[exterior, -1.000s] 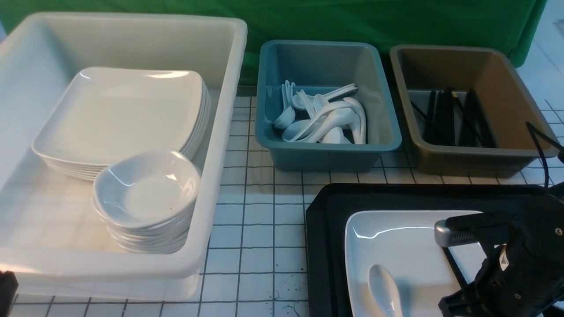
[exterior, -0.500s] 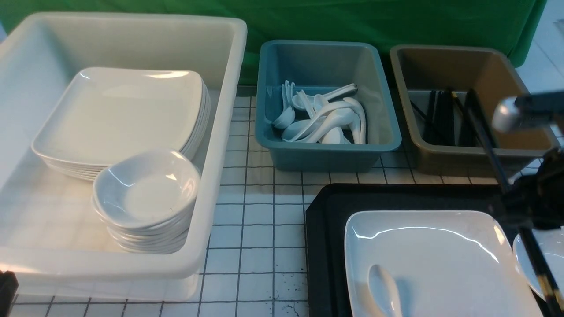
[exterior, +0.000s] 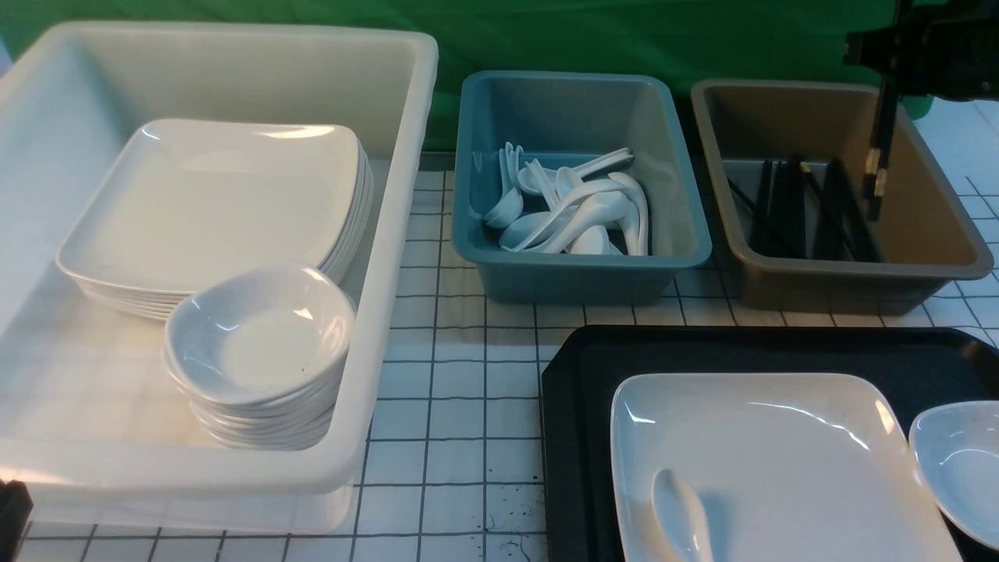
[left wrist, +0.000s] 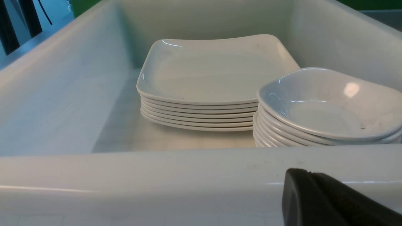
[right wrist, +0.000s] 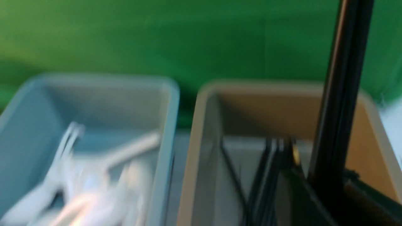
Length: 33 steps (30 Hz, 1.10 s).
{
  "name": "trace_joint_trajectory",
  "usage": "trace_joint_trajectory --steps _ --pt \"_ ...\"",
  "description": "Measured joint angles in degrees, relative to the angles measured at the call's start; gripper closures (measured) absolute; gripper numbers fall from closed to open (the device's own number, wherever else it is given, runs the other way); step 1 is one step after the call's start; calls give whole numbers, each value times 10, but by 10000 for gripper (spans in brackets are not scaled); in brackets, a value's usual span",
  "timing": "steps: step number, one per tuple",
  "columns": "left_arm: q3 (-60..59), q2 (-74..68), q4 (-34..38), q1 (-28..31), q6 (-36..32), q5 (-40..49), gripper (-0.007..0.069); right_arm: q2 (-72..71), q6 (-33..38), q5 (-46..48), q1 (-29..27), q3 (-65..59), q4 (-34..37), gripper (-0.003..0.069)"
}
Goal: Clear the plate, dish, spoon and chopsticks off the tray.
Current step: Use the right arm to put the chopsticks into the small storage box on the right, then use the left arm to grab a soup spoon from the plate
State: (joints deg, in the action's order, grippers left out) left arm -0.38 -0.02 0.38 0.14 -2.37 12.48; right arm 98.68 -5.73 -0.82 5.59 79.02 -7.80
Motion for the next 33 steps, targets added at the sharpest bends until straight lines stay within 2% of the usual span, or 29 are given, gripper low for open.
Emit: trace_joint_trajectory --steps 1,2,6,9,13,17,19,23,24,25,29,30,31,33 --pt "0 0 0 0 0 0 603 4 0 0 -1 0 0 496" --pt "0 0 0 0 0 0 603 30 0 -55 -5 1 0 496" --pt "0 0 0 0 0 0 603 90 -1 -123 -8 1 4 494" --pt "0 0 0 0 0 0 603 107 -2 -119 -8 1 4 476" --pt "0 0 0 0 0 0 603 119 -2 -68 -8 1 4 379" --pt "0 0 0 0 0 0 603 115 -2 -26 -8 1 4 365" --pt "0 0 0 0 0 0 603 102 -4 22 -8 1 4 393" --pt "0 0 0 0 0 0 603 21 -6 154 -8 1 4 577" --pt "0 0 0 0 0 0 603 21 -6 153 -8 1 4 585" --pt "0 0 0 0 0 0 603 -30 8 221 -8 1 3 629" --pt "0 0 0 0 0 0 603 -147 52 385 -8 1 3 629" --pt "0 0 0 0 0 0 603 -154 53 394 -8 1 3 629" --pt "0 0 0 0 0 0 603 -205 62 450 -8 -3 3 629" --pt "0 0 0 0 0 0 603 -258 66 496 -8 -17 3 629"
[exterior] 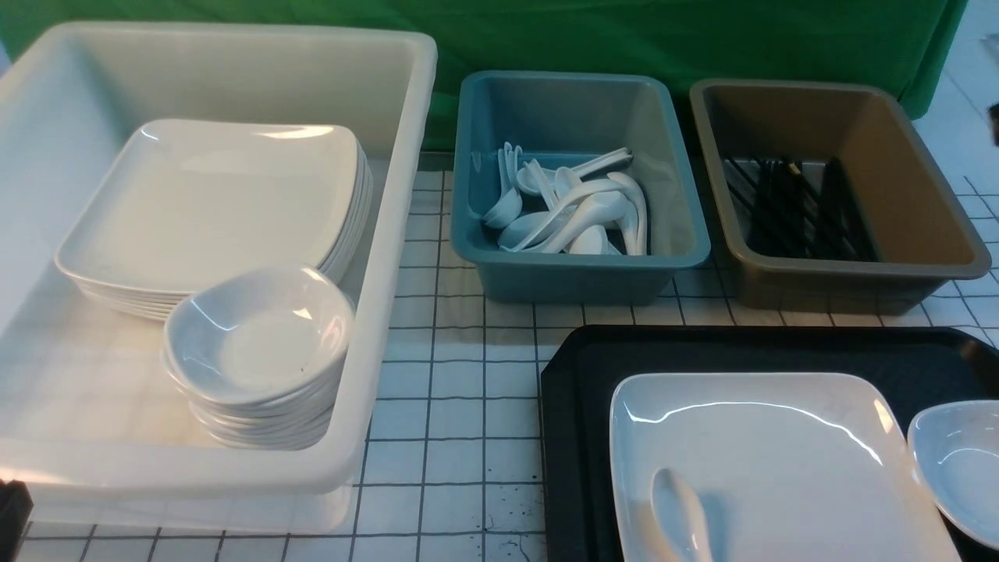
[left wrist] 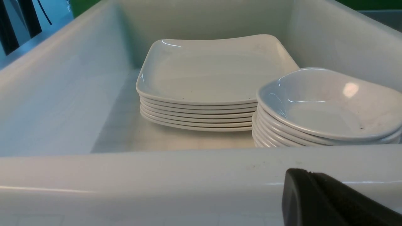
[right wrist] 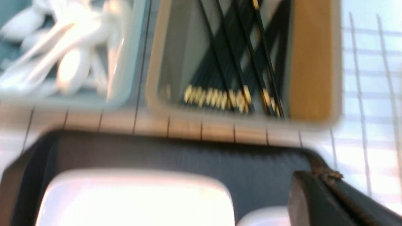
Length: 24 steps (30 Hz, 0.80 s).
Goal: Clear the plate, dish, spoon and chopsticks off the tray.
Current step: Use the left arm to grab a soup spoon from the plate
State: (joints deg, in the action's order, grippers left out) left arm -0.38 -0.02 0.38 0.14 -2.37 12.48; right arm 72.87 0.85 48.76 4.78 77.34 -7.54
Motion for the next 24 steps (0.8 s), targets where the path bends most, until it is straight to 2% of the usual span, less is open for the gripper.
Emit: trace_joint_trajectory --steps 5,11,16,21,23,24 --pt "0 0 0 0 0 0 603 -168 2 50 0 -79 0 629" --pt "0 0 0 0 0 0 603 -392 9 41 0 -209 0 629" --pt "0 0 0 0 0 0 603 -520 9 -1 0 -297 0 629" --pt "0 0 -4 0 3 -9 603 -572 9 24 0 -344 0 629" --pt "0 0 33 0 29 -25 603 -573 9 44 0 -355 0 629" --pt "0 0 99 0 65 -45 603 -573 9 54 0 -363 0 629"
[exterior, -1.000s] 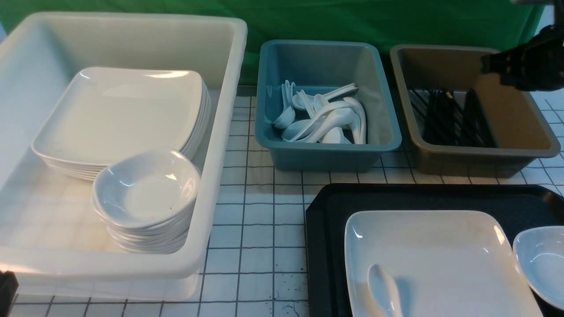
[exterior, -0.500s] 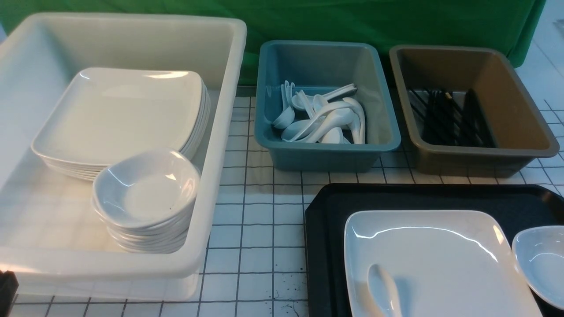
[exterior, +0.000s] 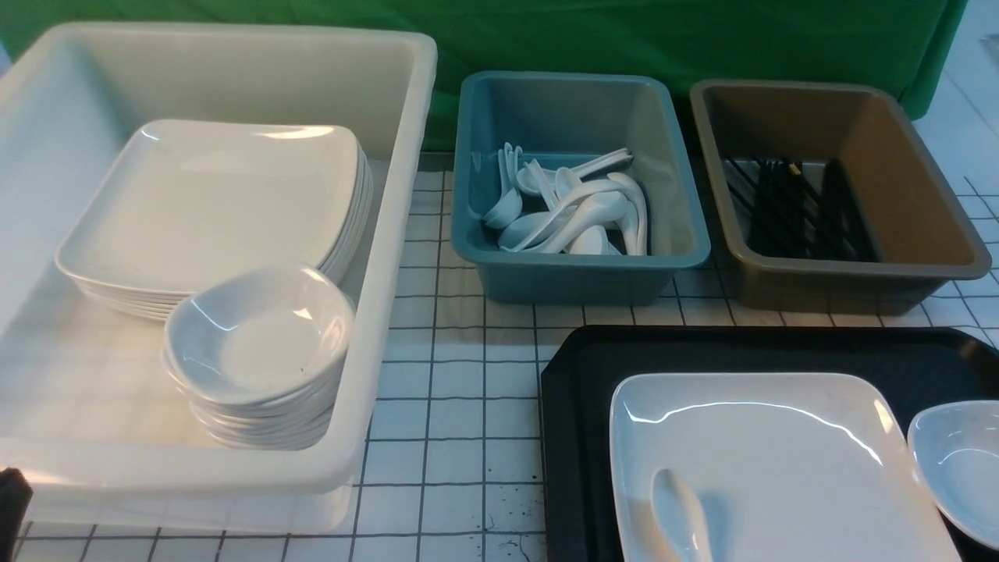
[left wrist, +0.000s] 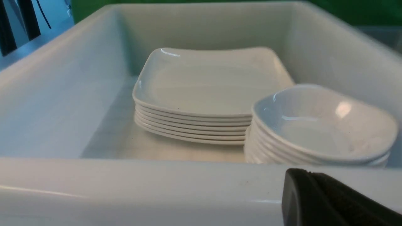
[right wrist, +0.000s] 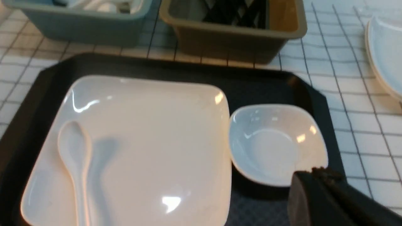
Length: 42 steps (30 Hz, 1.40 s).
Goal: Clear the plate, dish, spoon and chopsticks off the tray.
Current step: Use the left arm to grab a soup spoon from the plate
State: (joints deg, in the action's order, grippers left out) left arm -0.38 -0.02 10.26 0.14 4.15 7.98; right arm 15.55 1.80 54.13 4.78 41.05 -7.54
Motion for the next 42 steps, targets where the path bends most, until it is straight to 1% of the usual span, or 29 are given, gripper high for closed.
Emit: trace_joint_trajectory --steps 3,4,5,7,8,10,13,16,18,20,22,23,24,25,26,27,28,29,30,31,32,34,35,37,38,39,41,42 --pt "0 0 164 0 109 -43 603 -1 0 10 0 -13 0 629" --pt "0 0 183 0 123 -46 603 -1 0 10 0 -16 0 629" --pt "0 0 236 0 163 -64 603 -1 0 10 0 -22 0 629" --pt "0 0 274 0 207 -84 603 -2 0 8 0 -29 0 629" --pt "0 0 276 0 207 -86 603 -2 0 8 0 -29 0 629" --pt "0 0 304 0 266 -94 603 -2 0 8 0 -32 0 627" --pt "0 0 338 0 337 -86 603 -2 0 7 0 -32 0 626" --pt "15 0 344 0 343 -80 603 -2 0 6 0 -32 0 625" --pt "72 1 318 0 312 -97 603 -2 0 4 0 -32 0 624" --pt "135 2 258 0 284 -104 603 -2 0 0 0 -32 0 622" --pt "207 2 190 0 266 -75 603 -2 0 -9 0 -32 0 621" --pt "214 0 183 0 265 -70 603 -2 0 -10 0 -32 0 620" --pt "268 -12 135 0 257 -19 603 -2 0 -17 0 -32 0 618" --pt "306 -25 108 0 253 32 603 -2 0 -22 0 -32 0 617" --pt "349 -56 85 0 243 104 603 -2 0 -30 0 -32 0 617" --pt "374 -78 76 0 230 157 603 -2 0 -36 0 -32 0 617" --pt "386 -84 73 0 227 185 603 -2 0 -37 0 -32 0 617" --pt "420 -135 68 0 201 282 603 -2 0 -48 0 -32 0 615" --pt "441 -170 71 0 174 360 603 -2 0 -53 0 -32 0 615" --pt "444 -185 73 0 169 372 603 -2 0 -54 0 -32 0 615" --pt "458 -236 90 0 123 450 603 -2 0 -58 0 -32 0 615" --pt "465 -301 134 0 55 530 603 -2 0 -62 0 -32 0 612" --pt "466 -344 162 0 1 556 603 -2 0 -63 0 -32 0 610" --pt "468 -420 234 0 -98 581 603 -2 0 -66 0 -32 0 607" --pt "469 -420 242 0 -108 581 603 -2 0 -65 0 -32 0 607" --pt "469 -470 303 0 -184 579 603 -2 0 -67 0 -32 0 607" --pt "469 -531 377 0 -250 584 603 -2 0 -67 0 -32 0 606" --pt "469 -537 385 0 -263 586 603 -2 0 -67 0 -32 0 605"
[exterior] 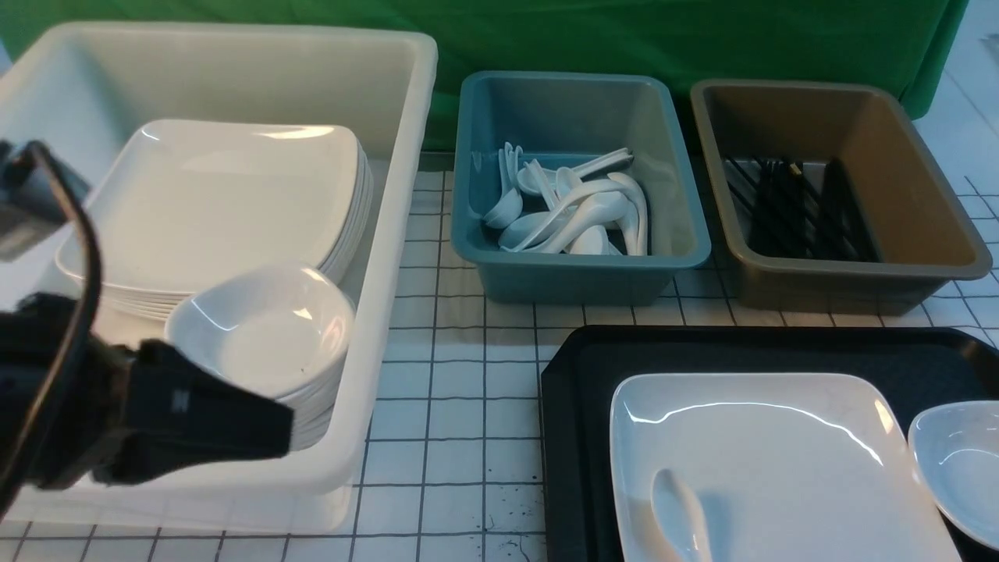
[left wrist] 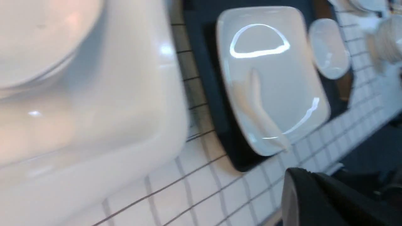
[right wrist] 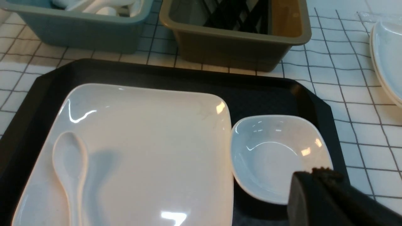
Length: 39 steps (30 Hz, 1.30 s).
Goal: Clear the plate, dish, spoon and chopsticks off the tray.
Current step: Use the left arm to grab a soup spoon from the plate
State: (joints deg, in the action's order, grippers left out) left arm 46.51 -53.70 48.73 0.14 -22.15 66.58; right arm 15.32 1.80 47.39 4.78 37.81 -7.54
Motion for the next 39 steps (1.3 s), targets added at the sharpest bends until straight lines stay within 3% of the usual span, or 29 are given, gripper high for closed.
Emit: trace_joint_trajectory --steps 1,4,6,12,13,17,19,21,28,31,35,39 --pt "0 -53 65 -2 -45 19 603 0 0 0 0 0 0 603" --pt "6 -118 96 -35 -78 23 603 0 0 -3 0 0 0 599" --pt "14 -148 89 -61 -77 23 603 0 0 -4 0 0 0 599" --pt "90 -268 35 -273 -47 -8 599 0 0 -6 0 0 0 593" --pt "93 -276 34 -285 -46 -9 599 0 0 -6 0 0 0 593" --pt "188 -358 -13 -401 -45 3 566 0 0 -6 0 0 0 587" --pt "216 -381 -31 -428 -45 4 547 0 0 -5 0 0 0 584" --pt "278 -434 -58 -481 -45 -16 497 0 0 -4 0 0 0 580" --pt "386 -537 -145 -557 -109 -46 324 0 0 5 0 0 0 579" --pt "419 -582 -239 -591 -137 -77 242 0 0 29 0 0 0 574" --pt "421 -608 -336 -621 -200 -94 200 0 0 36 0 0 0 568" --pt "421 -618 -389 -637 -218 -113 194 0 0 36 0 0 0 565"
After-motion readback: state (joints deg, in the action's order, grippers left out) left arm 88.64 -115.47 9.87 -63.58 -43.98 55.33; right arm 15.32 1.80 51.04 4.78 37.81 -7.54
